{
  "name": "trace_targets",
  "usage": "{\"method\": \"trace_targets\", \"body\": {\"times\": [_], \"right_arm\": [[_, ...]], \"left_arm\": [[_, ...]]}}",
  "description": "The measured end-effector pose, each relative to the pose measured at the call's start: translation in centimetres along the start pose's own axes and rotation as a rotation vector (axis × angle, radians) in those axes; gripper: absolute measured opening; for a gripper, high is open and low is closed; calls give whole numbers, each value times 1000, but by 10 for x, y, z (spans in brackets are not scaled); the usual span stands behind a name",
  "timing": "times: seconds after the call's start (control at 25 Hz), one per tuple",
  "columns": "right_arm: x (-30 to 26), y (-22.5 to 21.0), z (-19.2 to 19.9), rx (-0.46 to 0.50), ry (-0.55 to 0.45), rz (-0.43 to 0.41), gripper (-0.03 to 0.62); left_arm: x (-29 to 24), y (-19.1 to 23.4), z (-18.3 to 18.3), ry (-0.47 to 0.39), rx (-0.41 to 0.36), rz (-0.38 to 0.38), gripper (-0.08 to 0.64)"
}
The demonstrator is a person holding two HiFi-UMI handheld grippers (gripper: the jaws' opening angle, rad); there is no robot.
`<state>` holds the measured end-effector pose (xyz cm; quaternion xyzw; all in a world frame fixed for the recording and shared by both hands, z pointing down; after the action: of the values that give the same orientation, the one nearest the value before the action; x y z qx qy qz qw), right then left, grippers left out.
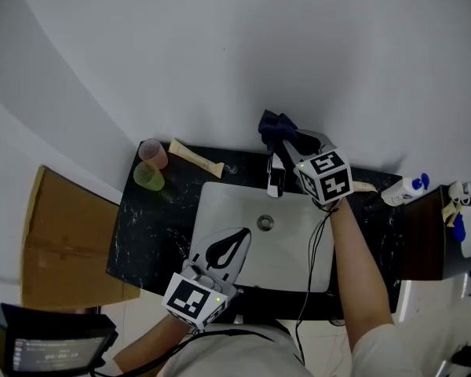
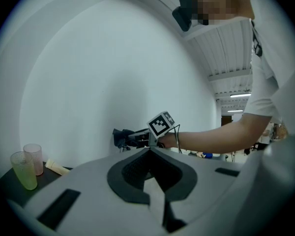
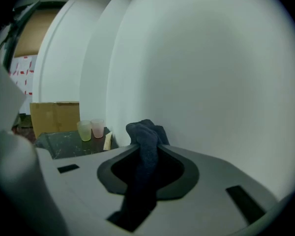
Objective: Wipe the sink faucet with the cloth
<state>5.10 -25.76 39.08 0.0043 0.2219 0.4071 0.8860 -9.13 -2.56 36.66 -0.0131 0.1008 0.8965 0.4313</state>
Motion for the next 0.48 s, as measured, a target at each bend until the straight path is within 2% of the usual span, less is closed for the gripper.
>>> {"method": "trace_targets", "body": {"times": [0.12, 0.32, 0.48], "right_arm": [[1, 3, -4, 30, 5, -17, 86], [40, 44, 2, 38, -55, -159, 86], [44, 44, 6, 18, -72, -172, 86]], "left_arm": [[-2, -3, 0, 6, 2, 5, -3], [-3, -3, 2, 5, 11, 9, -2], [-5, -4, 1, 8, 7, 11, -2]]}}
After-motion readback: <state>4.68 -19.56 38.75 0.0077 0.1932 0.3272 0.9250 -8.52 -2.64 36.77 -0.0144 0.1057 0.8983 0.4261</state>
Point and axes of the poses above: the fingertips, and each gripper's own axes: x backward along the fingers, y to its left, z out of its underside, the point moved 6 cm from there along x, backward along the fingers, and after that the axes turned 2 degrees about x, right-handed, at the moved point
